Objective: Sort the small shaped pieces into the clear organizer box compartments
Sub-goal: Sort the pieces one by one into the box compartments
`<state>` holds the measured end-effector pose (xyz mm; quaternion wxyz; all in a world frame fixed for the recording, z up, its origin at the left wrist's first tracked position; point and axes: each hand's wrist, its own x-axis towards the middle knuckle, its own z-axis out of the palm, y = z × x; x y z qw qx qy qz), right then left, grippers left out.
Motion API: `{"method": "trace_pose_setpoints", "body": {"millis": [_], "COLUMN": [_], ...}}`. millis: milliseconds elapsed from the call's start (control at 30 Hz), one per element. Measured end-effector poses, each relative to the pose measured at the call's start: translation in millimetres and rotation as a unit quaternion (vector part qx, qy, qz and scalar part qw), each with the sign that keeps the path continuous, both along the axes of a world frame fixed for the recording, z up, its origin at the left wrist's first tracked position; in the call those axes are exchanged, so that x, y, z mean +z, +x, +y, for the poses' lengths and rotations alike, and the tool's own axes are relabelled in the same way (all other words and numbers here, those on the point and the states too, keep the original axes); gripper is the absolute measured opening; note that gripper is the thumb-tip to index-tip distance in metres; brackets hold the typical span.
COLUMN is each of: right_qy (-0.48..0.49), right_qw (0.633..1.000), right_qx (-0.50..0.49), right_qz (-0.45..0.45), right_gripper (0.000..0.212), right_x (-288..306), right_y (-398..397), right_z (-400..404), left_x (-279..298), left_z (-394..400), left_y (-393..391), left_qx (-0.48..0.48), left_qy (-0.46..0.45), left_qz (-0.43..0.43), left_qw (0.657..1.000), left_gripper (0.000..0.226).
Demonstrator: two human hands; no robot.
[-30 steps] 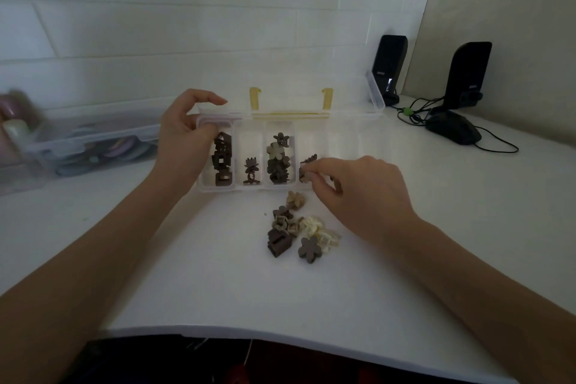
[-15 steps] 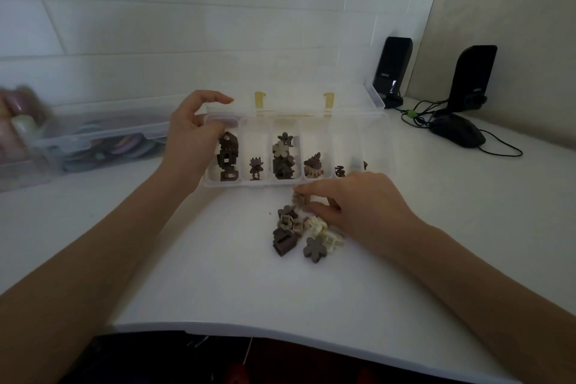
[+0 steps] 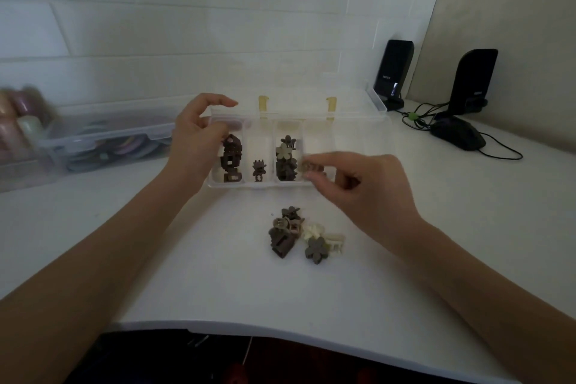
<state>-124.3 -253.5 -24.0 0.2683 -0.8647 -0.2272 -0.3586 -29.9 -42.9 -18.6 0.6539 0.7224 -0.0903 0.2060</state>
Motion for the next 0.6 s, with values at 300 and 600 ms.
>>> {"method": "trace_pose_setpoints", "body": {"millis": [300, 600], "right_qy": [-0.224, -0.312], "right_qw": [0.967, 0.928], "right_qx": [-0.117, -0.196], "right_qz": [0.009, 0.056], "right_gripper": [0.016, 0.029], "right_x": [35, 28], "right_y": [28, 37], "right_z": [30, 41], "left_x": [-1, 0], "left_z": [1, 2], "left_y": [-3, -2], "left_qx": [-0.001, -0.007], "left_qy": [-0.003, -0.009], "left_qz": [-0.002, 0.008], "left_qw": [1.000, 1.000], "left_gripper": [0.047, 0.043]}}
